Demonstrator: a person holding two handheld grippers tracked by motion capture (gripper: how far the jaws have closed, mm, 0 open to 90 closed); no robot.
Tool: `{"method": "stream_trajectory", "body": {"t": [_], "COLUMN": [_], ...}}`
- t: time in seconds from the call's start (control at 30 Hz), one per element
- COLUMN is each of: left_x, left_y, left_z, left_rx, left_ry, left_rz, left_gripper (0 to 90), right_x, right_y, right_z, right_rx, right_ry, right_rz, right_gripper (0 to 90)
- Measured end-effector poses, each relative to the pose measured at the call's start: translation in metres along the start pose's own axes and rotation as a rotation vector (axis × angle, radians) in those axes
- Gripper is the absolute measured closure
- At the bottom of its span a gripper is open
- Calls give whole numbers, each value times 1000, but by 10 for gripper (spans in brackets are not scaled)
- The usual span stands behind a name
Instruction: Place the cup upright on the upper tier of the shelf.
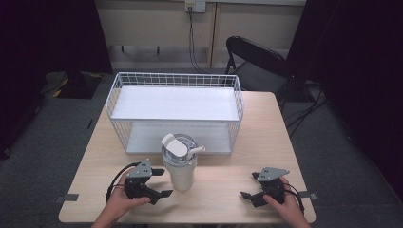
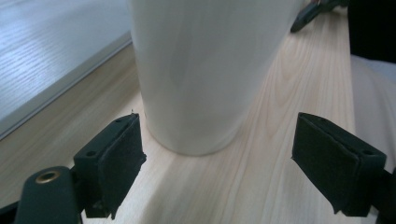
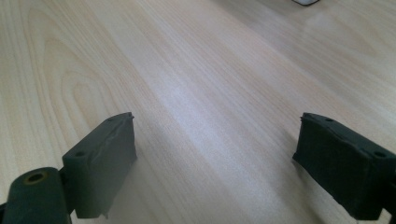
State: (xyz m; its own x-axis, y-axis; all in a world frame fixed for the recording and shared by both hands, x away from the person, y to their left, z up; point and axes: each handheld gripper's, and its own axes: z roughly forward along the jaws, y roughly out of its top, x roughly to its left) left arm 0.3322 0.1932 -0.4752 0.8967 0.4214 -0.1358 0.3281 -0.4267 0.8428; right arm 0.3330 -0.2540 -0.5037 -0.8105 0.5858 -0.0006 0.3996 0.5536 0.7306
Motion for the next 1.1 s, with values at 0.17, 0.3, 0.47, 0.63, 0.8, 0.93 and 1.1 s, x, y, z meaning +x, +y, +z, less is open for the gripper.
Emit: {"method": "stream_trajectory", "body": {"t": [0.17, 0.3, 0.47, 0.63, 0.8, 0.93, 1.1], "left_x": [1, 0, 2, 5, 4, 3, 4], "left_y": [7, 13, 18, 20, 23, 25, 28], "left_z": [5, 11, 11, 15, 21, 23, 28], "left_rx": [-24, -47, -84, -116, -139, -167, -185], "left_ry": [0, -5, 0, 4, 5, 9, 10], "left_rz": [19, 14, 3, 14, 17, 16, 32], "left_gripper": [160, 155, 158, 151, 119, 99, 85], "right_x": [0, 0, 0, 0, 0, 0, 0], "right_y": [0, 0, 0, 0, 0, 0, 0], "right_z": [0, 0, 0, 0, 0, 0, 0], "right_rx": [0, 0, 0, 0, 0, 0, 0], "right_ry": [0, 0, 0, 0, 0, 0, 0], "right_rz": [0, 0, 0, 0, 1, 0, 1], "right_gripper": [115, 115, 115, 115, 114, 114, 113]}}
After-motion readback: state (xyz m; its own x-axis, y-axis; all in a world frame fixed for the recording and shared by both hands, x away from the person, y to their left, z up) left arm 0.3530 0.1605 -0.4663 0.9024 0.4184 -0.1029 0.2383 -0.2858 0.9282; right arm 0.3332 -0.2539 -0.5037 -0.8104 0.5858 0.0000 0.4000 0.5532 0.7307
